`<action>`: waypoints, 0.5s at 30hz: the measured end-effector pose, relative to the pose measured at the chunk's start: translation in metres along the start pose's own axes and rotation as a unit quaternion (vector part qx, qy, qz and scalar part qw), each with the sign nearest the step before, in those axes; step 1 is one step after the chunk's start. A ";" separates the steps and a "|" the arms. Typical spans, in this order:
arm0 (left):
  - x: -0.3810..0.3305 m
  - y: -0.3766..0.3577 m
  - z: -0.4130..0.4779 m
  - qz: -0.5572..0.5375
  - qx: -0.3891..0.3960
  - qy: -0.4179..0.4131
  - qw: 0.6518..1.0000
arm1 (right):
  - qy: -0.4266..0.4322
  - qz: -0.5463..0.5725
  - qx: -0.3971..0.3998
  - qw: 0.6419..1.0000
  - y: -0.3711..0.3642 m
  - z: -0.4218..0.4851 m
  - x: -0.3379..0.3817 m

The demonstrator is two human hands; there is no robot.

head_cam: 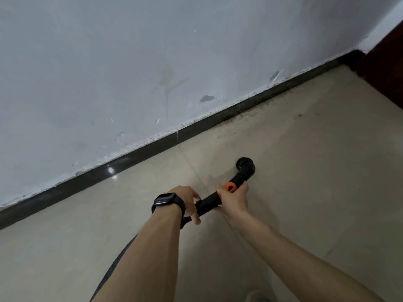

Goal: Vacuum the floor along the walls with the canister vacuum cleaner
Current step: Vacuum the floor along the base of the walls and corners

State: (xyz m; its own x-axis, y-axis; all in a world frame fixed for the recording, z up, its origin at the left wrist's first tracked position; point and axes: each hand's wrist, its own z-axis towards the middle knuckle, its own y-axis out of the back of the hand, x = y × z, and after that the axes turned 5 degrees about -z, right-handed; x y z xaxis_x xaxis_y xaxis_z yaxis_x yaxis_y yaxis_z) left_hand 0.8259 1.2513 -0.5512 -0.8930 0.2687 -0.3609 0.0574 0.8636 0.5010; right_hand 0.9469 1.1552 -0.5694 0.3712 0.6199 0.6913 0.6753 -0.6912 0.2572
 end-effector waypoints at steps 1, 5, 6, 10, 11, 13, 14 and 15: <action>-0.002 0.000 0.000 0.009 0.017 0.000 1.000 | -0.005 0.010 -0.007 1.000 0.004 -0.005 -0.004; -0.001 -0.004 -0.001 0.045 0.076 0.009 0.996 | -0.042 0.051 -0.026 0.998 0.013 -0.026 -0.027; -0.001 -0.006 -0.002 0.048 0.080 0.009 0.996 | -0.045 0.059 -0.029 0.997 0.013 -0.027 -0.029; -0.003 -0.005 0.002 0.027 0.045 -0.003 0.999 | -0.027 0.051 -0.021 0.998 0.010 -0.014 -0.016; -0.003 -0.005 0.002 0.021 0.029 -0.004 0.999 | -0.020 0.046 -0.014 0.999 0.008 -0.010 -0.012; 0.001 -0.006 0.003 0.011 -0.005 -0.003 1.000 | -0.008 0.034 0.006 0.999 0.004 -0.003 -0.004; 0.004 -0.007 0.004 0.002 -0.022 0.000 1.000 | -0.005 0.027 0.016 0.999 0.001 -0.001 -0.001; 0.008 -0.007 0.003 -0.009 -0.036 0.004 0.999 | -0.003 0.021 0.026 0.999 -0.002 0.001 0.001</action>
State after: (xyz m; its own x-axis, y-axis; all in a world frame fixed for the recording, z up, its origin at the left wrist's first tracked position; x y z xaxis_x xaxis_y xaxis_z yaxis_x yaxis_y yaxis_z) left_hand 0.8201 1.2486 -0.5601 -0.8970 0.2494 -0.3651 0.0085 0.8353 0.5497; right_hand 0.9466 1.1579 -0.5703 0.4033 0.5926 0.6972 0.6908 -0.6969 0.1927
